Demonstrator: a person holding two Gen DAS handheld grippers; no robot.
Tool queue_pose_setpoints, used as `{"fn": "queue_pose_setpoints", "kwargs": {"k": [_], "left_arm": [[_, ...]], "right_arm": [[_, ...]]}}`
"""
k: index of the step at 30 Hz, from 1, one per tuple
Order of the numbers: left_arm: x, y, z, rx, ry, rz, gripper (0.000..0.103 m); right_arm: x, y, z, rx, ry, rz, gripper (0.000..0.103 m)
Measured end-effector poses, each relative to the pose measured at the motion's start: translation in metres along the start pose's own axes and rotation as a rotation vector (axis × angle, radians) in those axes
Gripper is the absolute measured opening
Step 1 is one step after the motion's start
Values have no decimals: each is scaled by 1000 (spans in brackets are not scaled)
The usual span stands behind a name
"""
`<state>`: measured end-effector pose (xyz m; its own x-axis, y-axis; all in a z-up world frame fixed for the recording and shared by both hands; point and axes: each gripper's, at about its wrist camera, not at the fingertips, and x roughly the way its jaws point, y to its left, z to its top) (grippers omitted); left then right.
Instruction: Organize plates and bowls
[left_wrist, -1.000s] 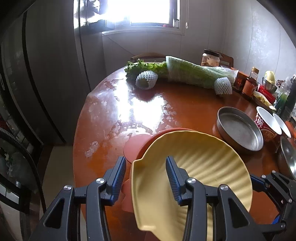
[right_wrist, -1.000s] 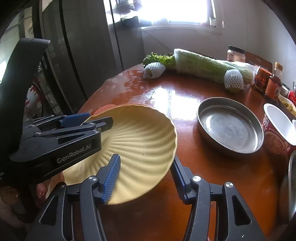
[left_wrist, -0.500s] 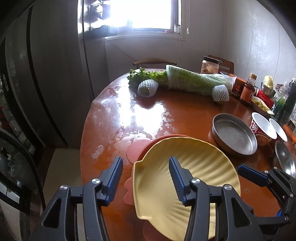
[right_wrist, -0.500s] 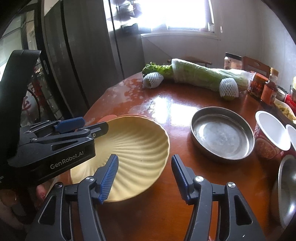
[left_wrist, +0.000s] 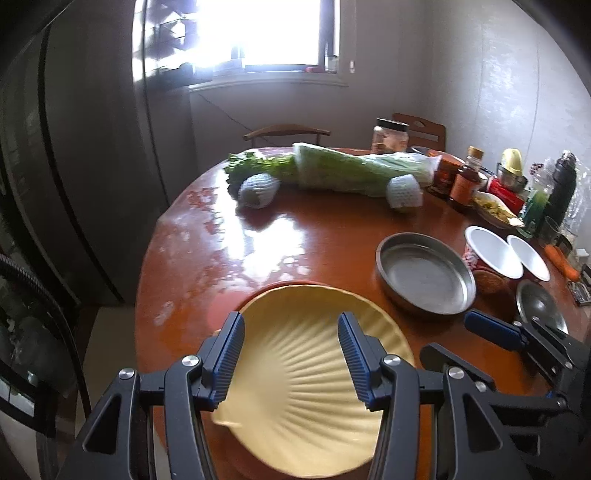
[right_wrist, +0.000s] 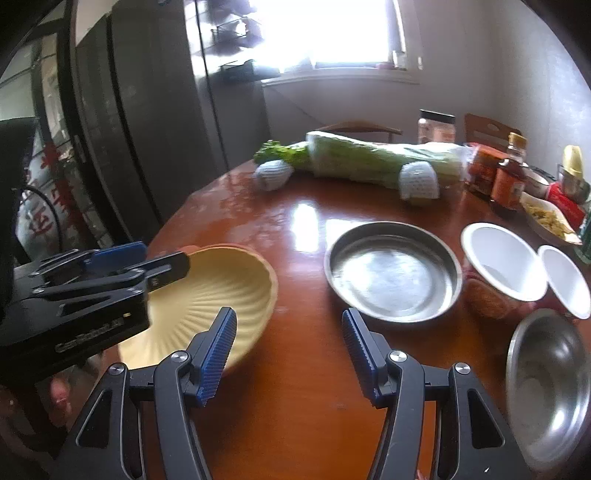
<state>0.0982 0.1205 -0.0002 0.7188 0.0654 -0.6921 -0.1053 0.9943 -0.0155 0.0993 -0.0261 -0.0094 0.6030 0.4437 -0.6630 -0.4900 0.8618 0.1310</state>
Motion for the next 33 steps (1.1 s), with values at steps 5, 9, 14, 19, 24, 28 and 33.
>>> {"fn": "queue_pose_setpoints", "kwargs": {"k": [5,9,14,19,24,28,33], "left_arm": [[5,-19,3,19,20,-43,52],[10,-33,4,40,31,-56,52],[15,-43,6,53,47,-61,52],[18,-47,6,51,60,-54,52],[14,-49,3,62,66,-51,52],[8,-55,-4,69,67,-60,52],[-3,-74,-26,102,92,-101,52]], "right_arm": [[4,-21,0,-8,23,-22,61],[14,-33,2,-39,50,-38,61],[32,-36,5,-109,85,-48,58],[54,-31,9,-169,121,-38,52],[61,-31,4,-195,175,-19,50],[43,-31,-7,-184,200,45,50],[11,-27,-31,-193,227,80,51]]}}
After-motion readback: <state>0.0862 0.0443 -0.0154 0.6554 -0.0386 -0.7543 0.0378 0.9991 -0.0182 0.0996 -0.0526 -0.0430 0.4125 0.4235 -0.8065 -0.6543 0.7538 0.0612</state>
